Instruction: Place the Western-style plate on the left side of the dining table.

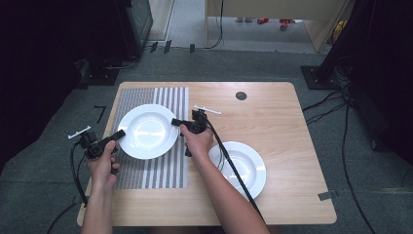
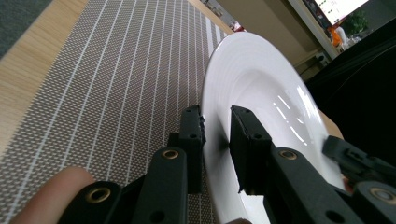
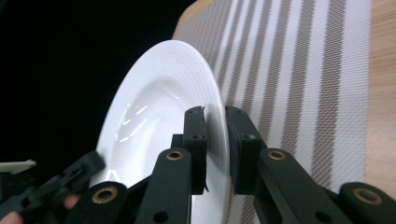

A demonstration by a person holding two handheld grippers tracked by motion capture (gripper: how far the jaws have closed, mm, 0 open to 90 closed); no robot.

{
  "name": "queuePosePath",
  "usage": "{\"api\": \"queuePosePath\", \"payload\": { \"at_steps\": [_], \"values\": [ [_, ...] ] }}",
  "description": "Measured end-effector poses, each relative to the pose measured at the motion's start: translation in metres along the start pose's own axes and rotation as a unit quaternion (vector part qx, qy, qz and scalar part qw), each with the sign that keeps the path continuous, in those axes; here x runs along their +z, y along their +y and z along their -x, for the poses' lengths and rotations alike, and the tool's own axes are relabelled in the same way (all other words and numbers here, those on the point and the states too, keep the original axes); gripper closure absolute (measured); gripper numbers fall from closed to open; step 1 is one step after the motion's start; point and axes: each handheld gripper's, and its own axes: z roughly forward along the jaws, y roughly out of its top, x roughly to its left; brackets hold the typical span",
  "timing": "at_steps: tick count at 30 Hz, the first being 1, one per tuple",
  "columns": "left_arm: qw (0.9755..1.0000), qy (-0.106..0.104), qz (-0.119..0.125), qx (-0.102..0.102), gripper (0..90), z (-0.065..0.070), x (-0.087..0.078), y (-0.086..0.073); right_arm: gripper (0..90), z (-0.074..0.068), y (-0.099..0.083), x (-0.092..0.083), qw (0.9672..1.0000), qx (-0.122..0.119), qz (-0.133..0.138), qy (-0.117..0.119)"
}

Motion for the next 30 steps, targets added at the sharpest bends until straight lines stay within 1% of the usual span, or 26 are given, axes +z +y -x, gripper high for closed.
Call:
{"api": "queuePosePath", "payload": {
  "at_steps": [1, 2, 3, 4, 5, 6, 7, 8, 10, 11, 13, 14, 16, 17, 18, 19, 20, 23, 26, 27, 28, 29, 30],
  "values": [
    [1.0000, 0.003, -0.003, -0.001, 75.8, -0.001, 0.003, -0.001, 81.4, 0.005, 0.003, 0.004, 1.0000, 0.009, -0.002, -0.003],
    [0.9999, 0.009, -0.009, -0.006, 75.3, -0.005, 0.008, -0.002, 81.9, 0.006, 0.005, 0.005, 0.9999, 0.012, -0.005, -0.003],
    [0.9999, 0.009, -0.009, -0.006, 75.0, -0.005, 0.008, -0.002, 81.9, 0.006, 0.005, 0.005, 0.9999, 0.012, -0.005, -0.003],
    [0.9998, 0.012, -0.011, -0.014, 74.8, -0.010, 0.011, -0.002, 82.9, 0.007, 0.007, 0.008, 0.9998, 0.015, -0.011, 0.003],
    [0.9998, 0.012, -0.011, -0.014, 74.7, -0.010, 0.011, -0.002, 83.0, 0.007, 0.008, 0.009, 0.9998, 0.018, -0.013, 0.004],
    [0.9997, 0.013, -0.011, -0.018, 74.7, -0.012, 0.013, -0.002, 83.0, 0.007, 0.008, 0.009, 0.9998, 0.018, -0.013, 0.004],
    [0.9996, 0.018, -0.010, -0.020, 74.8, -0.014, 0.015, -0.001, 83.0, 0.009, 0.008, 0.014, 0.9997, 0.021, -0.014, 0.003],
    [0.9996, 0.018, -0.010, -0.020, 74.7, -0.014, 0.015, -0.001, 83.0, 0.010, 0.009, 0.016, 0.9996, 0.024, -0.016, 0.002],
    [0.9995, 0.024, -0.012, -0.019, 74.6, -0.014, 0.019, -0.001, 83.0, 0.011, 0.009, 0.018, 0.9996, 0.026, -0.015, -0.002],
    [0.9993, 0.028, -0.015, -0.020, 74.3, -0.014, 0.021, 0.000, 83.0, 0.012, 0.010, 0.020, 0.9994, 0.031, -0.015, -0.002],
    [0.9992, 0.027, -0.015, -0.024, 74.5, -0.015, 0.024, 0.001, 83.0, 0.015, 0.012, 0.024, 0.9995, 0.030, -0.010, -0.005],
    [0.9992, 0.028, -0.017, -0.024, 74.5, -0.016, 0.025, 0.002, 83.0, 0.015, 0.012, 0.025, 0.9994, 0.033, -0.011, -0.005],
    [0.9991, 0.029, -0.014, -0.028, 74.5, -0.018, 0.028, 0.002, 83.0, 0.016, 0.013, 0.027, 0.9994, 0.032, -0.010, -0.006],
    [0.9989, 0.031, -0.013, -0.032, 74.4, -0.019, 0.031, 0.003, 83.2, 0.017, 0.013, 0.029, 0.9992, 0.038, -0.006, -0.006],
    [0.9989, 0.031, -0.013, -0.032, 74.4, -0.019, 0.031, 0.003, 83.1, 0.017, 0.013, 0.030, 0.9992, 0.040, -0.006, -0.008],
    [0.9989, 0.032, -0.011, -0.032, 74.4, -0.019, 0.032, 0.003, 83.1, 0.017, 0.013, 0.030, 0.9992, 0.040, -0.006, -0.008],
    [0.9990, 0.031, -0.011, -0.031, 74.7, -0.019, 0.033, 0.003, 82.5, 0.019, 0.013, 0.032, 0.9992, 0.037, -0.002, -0.015],
    [0.9991, 0.029, -0.010, -0.031, 75.1, -0.018, 0.037, 0.003, 82.0, 0.023, 0.014, 0.034, 0.9991, 0.037, 0.003, -0.022],
    [0.9991, 0.026, -0.012, -0.032, 75.4, -0.018, 0.038, 0.005, 81.7, 0.025, 0.014, 0.035, 0.9991, 0.036, 0.005, -0.023],
    [0.9991, 0.026, -0.010, -0.033, 75.2, -0.019, 0.038, 0.005, 81.7, 0.025, 0.013, 0.037, 0.9992, 0.034, 0.007, -0.020],
    [0.9991, 0.027, -0.008, -0.031, 75.2, -0.019, 0.038, 0.006, 81.7, 0.025, 0.013, 0.037, 0.9992, 0.034, 0.007, -0.020],
    [0.9992, 0.026, -0.007, -0.028, 74.8, -0.019, 0.038, 0.006, 80.8, 0.024, 0.012, 0.038, 0.9993, 0.025, 0.013, -0.024],
    [0.9994, 0.027, -0.006, -0.023, 74.8, -0.019, 0.039, 0.006, 80.8, 0.024, 0.012, 0.038, 0.9993, 0.025, 0.013, -0.024]
  ]
}}
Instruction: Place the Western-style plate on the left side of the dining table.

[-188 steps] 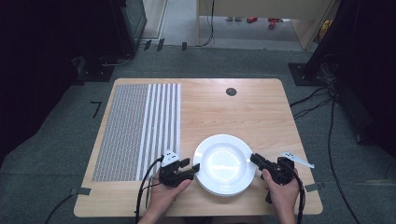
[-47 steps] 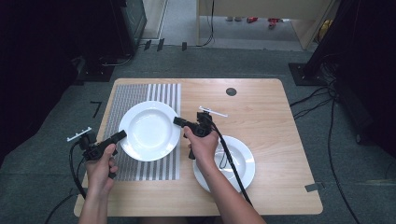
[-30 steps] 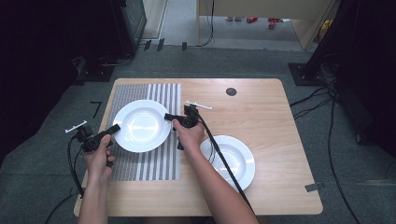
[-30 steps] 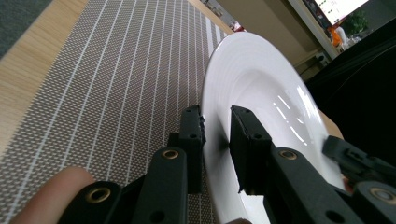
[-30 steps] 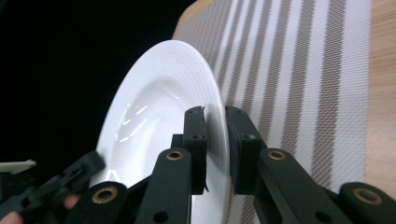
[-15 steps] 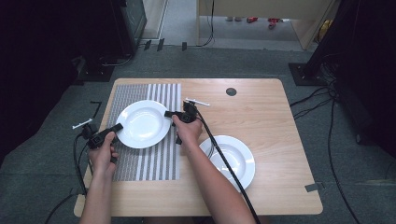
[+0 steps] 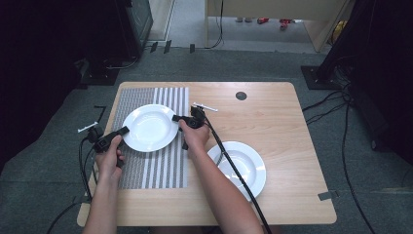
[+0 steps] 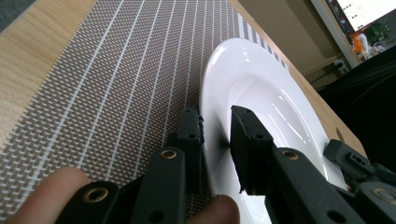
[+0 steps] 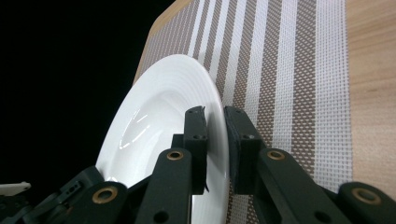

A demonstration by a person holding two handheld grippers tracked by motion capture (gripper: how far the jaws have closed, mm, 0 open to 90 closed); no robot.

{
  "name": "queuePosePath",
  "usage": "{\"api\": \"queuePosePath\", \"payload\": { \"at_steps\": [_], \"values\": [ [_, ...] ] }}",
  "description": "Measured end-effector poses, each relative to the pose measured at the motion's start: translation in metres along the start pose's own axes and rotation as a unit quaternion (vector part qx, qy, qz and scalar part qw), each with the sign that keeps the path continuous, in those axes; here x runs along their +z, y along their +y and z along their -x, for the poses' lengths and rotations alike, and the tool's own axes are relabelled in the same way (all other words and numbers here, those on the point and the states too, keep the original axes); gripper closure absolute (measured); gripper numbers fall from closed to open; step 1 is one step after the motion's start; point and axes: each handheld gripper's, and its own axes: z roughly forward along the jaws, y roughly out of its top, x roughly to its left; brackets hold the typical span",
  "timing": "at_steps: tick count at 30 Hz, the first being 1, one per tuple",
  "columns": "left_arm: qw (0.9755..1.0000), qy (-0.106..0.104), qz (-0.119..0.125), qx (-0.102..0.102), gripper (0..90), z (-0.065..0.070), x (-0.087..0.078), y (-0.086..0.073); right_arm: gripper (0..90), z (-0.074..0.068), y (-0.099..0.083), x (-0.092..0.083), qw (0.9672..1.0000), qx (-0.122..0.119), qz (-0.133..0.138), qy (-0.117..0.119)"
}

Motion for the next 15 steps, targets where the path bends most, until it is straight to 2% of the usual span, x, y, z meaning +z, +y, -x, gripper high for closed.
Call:
{"api": "queuePosePath", "payload": {
  "at_steps": [3, 4, 5, 6, 7, 8, 9, 10, 11, 12, 13, 14, 15],
  "values": [
    [0.9999, -0.001, 0.000, 0.015, 73.4, 0.001, 0.000, 0.000, 79.7, -0.002, -0.001, 0.001, 0.9997, -0.021, 0.011, -0.006],
    [0.9999, -0.008, 0.001, 0.015, 71.7, 0.000, 0.000, 0.000, 78.5, -0.002, -0.001, 0.002, 0.9996, -0.024, 0.011, -0.006],
    [0.9998, -0.012, 0.000, 0.016, 66.8, 0.000, 0.000, 0.000, 73.5, -0.003, -0.001, 0.001, 0.9996, -0.028, 0.009, -0.003],
    [0.9997, -0.016, 0.001, 0.018, 66.8, 0.000, -0.001, -0.001, 73.5, -0.003, -0.001, 0.001, 0.9996, -0.028, 0.009, -0.003],
    [0.9996, -0.017, 0.002, 0.022, 62.6, 0.000, -0.002, -0.001, 67.7, -0.007, -0.001, -0.001, 0.9985, -0.051, 0.014, -0.013],
    [0.9995, -0.017, 0.004, 0.028, 58.9, 0.001, -0.003, -0.001, 64.7, -0.011, -0.001, -0.004, 0.9960, -0.081, 0.023, -0.031],
    [0.9984, -0.010, 0.013, 0.054, 56.1, 0.005, -0.007, -0.002, 61.3, -0.016, 0.000, -0.006, 0.9933, -0.103, 0.025, -0.045],
    [0.9984, -0.010, 0.013, 0.054, 53.7, 0.005, -0.007, -0.002, 59.5, -0.019, 0.001, -0.009, 0.9913, -0.117, 0.027, -0.054],
    [0.9972, -0.004, 0.018, 0.072, 53.7, 0.008, -0.009, -0.002, 59.5, -0.019, 0.001, -0.009, 0.9913, -0.117, 0.027, -0.054],
    [0.9958, 0.004, 0.022, 0.089, 50.3, 0.010, -0.012, -0.002, 57.6, -0.022, 0.002, -0.013, 0.9898, -0.126, 0.027, -0.061],
    [0.9949, 0.011, 0.023, 0.097, 46.0, 0.013, -0.014, -0.002, 55.0, -0.025, 0.004, -0.017, 0.9881, -0.135, 0.030, -0.067],
    [0.9939, 0.015, 0.027, 0.106, 41.2, 0.015, -0.020, -0.001, 51.5, -0.028, 0.008, -0.025, 0.9879, -0.136, 0.023, -0.071],
    [0.9939, 0.015, 0.027, 0.106, 39.9, 0.015, -0.020, -0.001, 51.5, -0.028, 0.008, -0.025, 0.9879, -0.136, 0.023, -0.071]
  ]
}}
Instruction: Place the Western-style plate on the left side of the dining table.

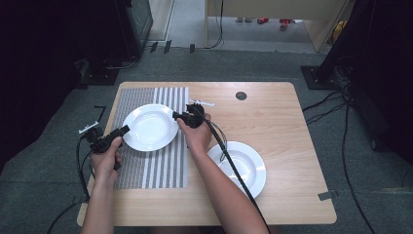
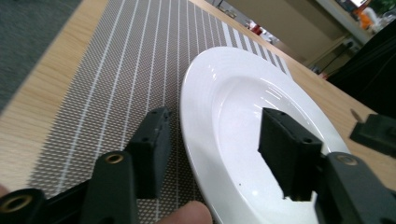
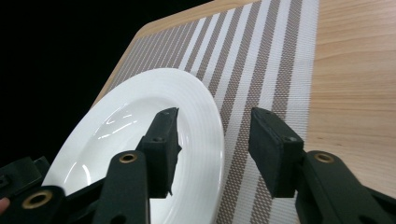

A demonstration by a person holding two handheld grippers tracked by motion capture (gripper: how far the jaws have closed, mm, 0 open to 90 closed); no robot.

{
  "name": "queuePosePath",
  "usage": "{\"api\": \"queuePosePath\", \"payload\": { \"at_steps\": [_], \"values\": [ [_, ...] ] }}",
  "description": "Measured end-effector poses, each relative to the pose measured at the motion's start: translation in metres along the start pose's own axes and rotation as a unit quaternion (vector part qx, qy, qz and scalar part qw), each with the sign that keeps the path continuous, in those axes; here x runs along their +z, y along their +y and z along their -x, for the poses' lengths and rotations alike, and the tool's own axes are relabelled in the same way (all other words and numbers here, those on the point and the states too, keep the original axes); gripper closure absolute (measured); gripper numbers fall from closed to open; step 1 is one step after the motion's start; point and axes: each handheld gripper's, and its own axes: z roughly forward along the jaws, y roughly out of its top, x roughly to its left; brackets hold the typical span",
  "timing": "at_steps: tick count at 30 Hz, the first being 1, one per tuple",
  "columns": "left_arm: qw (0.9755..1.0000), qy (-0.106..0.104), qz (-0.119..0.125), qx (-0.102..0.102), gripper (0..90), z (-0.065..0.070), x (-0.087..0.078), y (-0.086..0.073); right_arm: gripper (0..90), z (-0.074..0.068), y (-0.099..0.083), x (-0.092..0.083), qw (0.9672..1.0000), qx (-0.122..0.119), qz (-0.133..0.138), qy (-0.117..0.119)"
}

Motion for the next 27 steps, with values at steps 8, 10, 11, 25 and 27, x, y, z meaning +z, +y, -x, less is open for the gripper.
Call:
{"api": "queuePosePath", "payload": {
  "at_steps": [8, 10, 11, 25, 27],
  "values": [
    [0.9995, -0.011, 0.001, 0.028, 34.1, 0.010, -0.019, 0.000, 40.8, 0.010, 0.005, -0.040, 0.9980, -0.023, -0.003, 0.058],
    [0.9989, 0.000, -0.002, 0.047, 29.1, 0.020, -0.025, -0.001, 35.4, 0.012, 0.004, -0.050, 0.9962, -0.044, -0.003, 0.075],
    [0.9989, 0.000, -0.002, 0.047, 28.3, 0.020, -0.025, -0.001, 35.4, 0.012, 0.004, -0.050, 0.9962, -0.044, -0.003, 0.075],
    [0.9948, -0.012, -0.027, 0.098, 15.4, 0.056, -0.046, -0.010, 32.0, 0.027, -0.002, -0.112, 0.9945, -0.076, 0.021, 0.070],
    [0.9950, -0.011, -0.030, 0.095, 15.4, 0.058, -0.047, -0.012, 29.1, 0.031, -0.004, -0.120, 0.9946, -0.077, 0.023, 0.066]
  ]
}}
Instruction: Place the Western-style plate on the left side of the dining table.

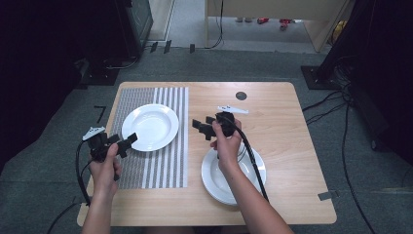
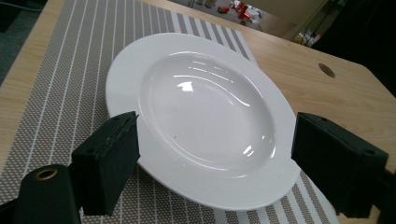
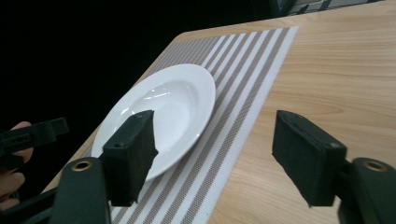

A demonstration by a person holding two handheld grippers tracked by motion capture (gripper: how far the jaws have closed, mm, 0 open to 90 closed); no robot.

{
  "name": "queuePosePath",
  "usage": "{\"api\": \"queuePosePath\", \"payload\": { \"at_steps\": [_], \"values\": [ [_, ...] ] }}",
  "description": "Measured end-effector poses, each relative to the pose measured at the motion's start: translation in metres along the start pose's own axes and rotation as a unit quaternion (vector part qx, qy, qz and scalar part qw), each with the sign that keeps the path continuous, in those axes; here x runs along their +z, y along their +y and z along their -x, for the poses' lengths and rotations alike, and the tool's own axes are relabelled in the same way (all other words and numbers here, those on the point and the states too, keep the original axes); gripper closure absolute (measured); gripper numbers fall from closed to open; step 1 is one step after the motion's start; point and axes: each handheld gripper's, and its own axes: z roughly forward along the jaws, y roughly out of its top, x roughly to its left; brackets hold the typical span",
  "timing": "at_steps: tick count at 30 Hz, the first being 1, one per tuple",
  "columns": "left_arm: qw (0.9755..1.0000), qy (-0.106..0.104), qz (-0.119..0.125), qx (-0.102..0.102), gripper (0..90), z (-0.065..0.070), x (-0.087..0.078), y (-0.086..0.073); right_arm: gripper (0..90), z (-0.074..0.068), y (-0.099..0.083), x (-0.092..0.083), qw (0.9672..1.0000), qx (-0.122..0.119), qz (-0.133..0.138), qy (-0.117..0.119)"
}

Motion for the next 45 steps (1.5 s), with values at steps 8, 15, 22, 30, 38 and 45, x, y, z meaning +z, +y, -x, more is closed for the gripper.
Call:
{"api": "queuePosePath", "payload": {
  "at_steps": [8, 15, 22, 30, 38, 45],
  "values": [
    [0.9998, 0.006, -0.016, 0.012, 15.4, 0.011, 0.000, -0.013, 26.9, 0.009, -0.009, -0.033, 0.9998, -0.012, 0.008, -0.013],
    [0.9990, 0.015, -0.032, 0.026, 15.4, 0.018, -0.004, -0.028, 26.2, 0.021, -0.017, -0.062, 0.9994, -0.019, 0.020, -0.019],
    [0.9988, 0.027, -0.032, 0.025, 15.4, 0.017, -0.017, -0.043, 26.0, 0.036, -0.026, -0.087, 0.9986, -0.021, 0.029, -0.037],
    [0.9978, 0.051, -0.034, 0.026, 15.4, 0.008, -0.025, -0.054, 25.7, 0.056, -0.038, -0.117, 0.9977, -0.011, 0.036, -0.057],
    [0.9957, 0.067, -0.043, 0.046, 15.4, 0.004, -0.030, -0.066, 25.7, 0.079, -0.050, -0.146, 0.9956, 0.003, 0.044, -0.082],
    [0.9946, 0.078, -0.042, 0.054, 15.4, -0.001, -0.039, -0.074, 25.8, 0.101, -0.065, -0.173, 0.9929, 0.017, 0.047, -0.108]
  ]
}}
